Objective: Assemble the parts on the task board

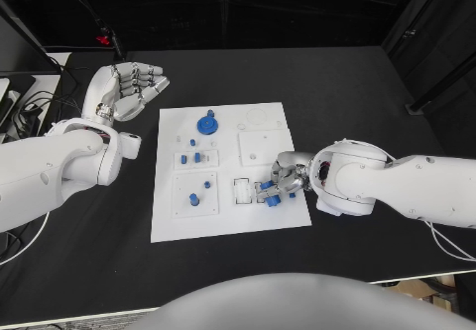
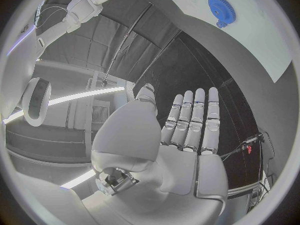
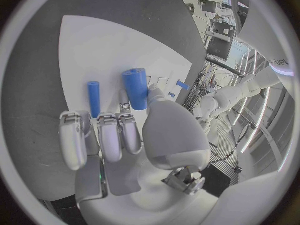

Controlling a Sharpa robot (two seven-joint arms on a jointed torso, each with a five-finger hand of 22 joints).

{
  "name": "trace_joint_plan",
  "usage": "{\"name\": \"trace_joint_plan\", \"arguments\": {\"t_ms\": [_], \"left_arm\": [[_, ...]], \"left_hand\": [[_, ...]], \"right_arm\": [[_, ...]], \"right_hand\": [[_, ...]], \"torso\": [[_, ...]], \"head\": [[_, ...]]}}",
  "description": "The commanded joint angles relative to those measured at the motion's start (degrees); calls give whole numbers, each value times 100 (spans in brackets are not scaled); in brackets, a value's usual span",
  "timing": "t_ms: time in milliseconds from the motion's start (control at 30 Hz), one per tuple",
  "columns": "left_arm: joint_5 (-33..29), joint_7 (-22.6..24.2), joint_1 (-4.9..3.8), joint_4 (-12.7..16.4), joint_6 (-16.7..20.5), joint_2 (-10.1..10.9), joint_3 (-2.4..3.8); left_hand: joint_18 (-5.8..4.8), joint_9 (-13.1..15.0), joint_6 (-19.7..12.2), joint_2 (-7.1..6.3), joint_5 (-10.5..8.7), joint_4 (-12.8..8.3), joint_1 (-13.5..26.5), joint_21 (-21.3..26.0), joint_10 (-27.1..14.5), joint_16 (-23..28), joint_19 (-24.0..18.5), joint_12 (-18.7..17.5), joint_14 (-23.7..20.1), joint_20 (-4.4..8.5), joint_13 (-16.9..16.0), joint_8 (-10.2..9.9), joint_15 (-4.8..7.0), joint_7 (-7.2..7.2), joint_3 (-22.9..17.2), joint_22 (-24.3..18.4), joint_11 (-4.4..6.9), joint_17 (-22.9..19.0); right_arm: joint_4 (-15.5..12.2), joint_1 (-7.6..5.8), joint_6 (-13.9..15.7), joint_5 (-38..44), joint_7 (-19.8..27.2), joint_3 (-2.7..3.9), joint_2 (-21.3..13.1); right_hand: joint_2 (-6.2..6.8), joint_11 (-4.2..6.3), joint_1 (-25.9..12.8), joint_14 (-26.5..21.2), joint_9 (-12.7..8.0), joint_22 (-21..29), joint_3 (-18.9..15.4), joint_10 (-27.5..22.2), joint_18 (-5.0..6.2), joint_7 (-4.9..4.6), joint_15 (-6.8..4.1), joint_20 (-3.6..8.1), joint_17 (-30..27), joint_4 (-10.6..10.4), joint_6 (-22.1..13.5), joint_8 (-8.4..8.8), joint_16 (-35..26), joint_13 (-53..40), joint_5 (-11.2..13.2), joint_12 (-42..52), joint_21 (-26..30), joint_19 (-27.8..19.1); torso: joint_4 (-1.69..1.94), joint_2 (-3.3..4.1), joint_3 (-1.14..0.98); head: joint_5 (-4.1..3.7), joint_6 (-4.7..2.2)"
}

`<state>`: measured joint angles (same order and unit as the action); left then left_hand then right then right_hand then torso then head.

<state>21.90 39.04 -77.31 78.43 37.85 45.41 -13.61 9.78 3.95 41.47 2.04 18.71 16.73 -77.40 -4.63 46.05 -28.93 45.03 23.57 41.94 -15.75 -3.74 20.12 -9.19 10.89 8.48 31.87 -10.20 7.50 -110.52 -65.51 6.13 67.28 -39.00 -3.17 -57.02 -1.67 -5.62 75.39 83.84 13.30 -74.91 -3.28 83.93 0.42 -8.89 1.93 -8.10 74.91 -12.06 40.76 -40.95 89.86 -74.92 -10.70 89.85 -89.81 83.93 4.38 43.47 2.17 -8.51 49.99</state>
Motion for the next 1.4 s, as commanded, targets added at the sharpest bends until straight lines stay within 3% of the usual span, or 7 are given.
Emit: {"name": "trace_joint_plan", "arguments": {"t_ms": [33,400,533,667,900,1167,1400], "left_arm": [[-13,218,-9,9,-42,-3,5],[-13,212,-9,18,-43,34,5],[-13,210,-8,17,-44,42,5],[-13,206,-8,9,-45,38,5],[-13,200,-7,-5,-54,20,5],[-13,193,-7,-7,-52,20,5],[-13,190,-7,-12,-61,-5,5]], "left_hand": [[60,-7,-42,69,31,-1,-9,38,-29,-36,48,23,-39,-4,6,36,3,187,27,-7,-6,-8],[60,-7,-42,69,31,-1,-9,38,-29,-36,48,23,-39,-4,6,36,3,187,27,-7,-6,-8],[59,-6,-41,71,31,-1,-9,38,-29,-38,48,25,-40,-4,6,38,3,187,29,-9,-6,-9],[59,-4,-38,77,31,-1,-11,38,-30,-43,49,32,-41,-5,5,46,3,185,34,-13,-5,-14],[59,-4,-39,78,31,-1,-11,38,-31,-43,49,33,-42,-5,5,47,3,185,35,-14,-5,-15],[59,-4,-39,79,31,-1,-12,39,-31,-44,49,34,-42,-5,5,48,3,185,37,-15,-5,-16],[59,-4,-39,79,31,-1,-12,39,-31,-44,49,34,-42,-5,5,48,3,185,37,-15,-5,-16]], "right_arm": [[16,59,193,-85,-11,-50,-35],[-103,77,980,-1154,830,-50,-283],[-212,76,1088,-1543,1052,-49,-422],[-368,61,1118,-1795,1187,-45,-555],[-491,-82,1117,-2143,1351,-38,-590],[-374,-204,1120,-2859,1524,-34,-383],[-114,-283,1017,-3077,1319,-33,-91]], "right_hand": [[-140,57,357,616,-587,-1509,192,607,-42,16,-25,15,1509,171,148,275,14,-1508,-111,15,-19,607],[-84,167,653,616,-864,-1509,613,607,-42,120,-72,67,1509,310,885,1027,14,-1508,-377,15,-19,607],[-31,164,650,616,-907,-1509,657,607,-42,130,-84,74,1509,321,993,1199,14,-1508,-425,15,-19,607],[-10,166,633,616,-915,-1509,658,607,-42,127,-86,75,1509,316,1027,1250,14,-1508,-441,15,-19,607],[6,166,609,616,-923,-1509,656,607,-42,126,-86,76,1509,304,1057,1301,14,-1508,-439,15,-19,607],[28,161,513,616,-934,-1509,633,607,-42,117,-86,76,1509,242,1111,1425,14,-1508,-436,15,-19,607],[103,140,197,616,-933,-1509,453,607,-42,93,-75,69,1509,15,1178,1615,14,-1508,-449,15,-19,607]], "torso": [[3,-3,1],[-5,0,-3],[-3,-7,3],[3,-6,6],[10,-3,9],[12,0,4],[18,-5,9]], "head": [[-7,1],[47,1],[65,1],[69,1],[82,1],[144,1],[162,1]]}}
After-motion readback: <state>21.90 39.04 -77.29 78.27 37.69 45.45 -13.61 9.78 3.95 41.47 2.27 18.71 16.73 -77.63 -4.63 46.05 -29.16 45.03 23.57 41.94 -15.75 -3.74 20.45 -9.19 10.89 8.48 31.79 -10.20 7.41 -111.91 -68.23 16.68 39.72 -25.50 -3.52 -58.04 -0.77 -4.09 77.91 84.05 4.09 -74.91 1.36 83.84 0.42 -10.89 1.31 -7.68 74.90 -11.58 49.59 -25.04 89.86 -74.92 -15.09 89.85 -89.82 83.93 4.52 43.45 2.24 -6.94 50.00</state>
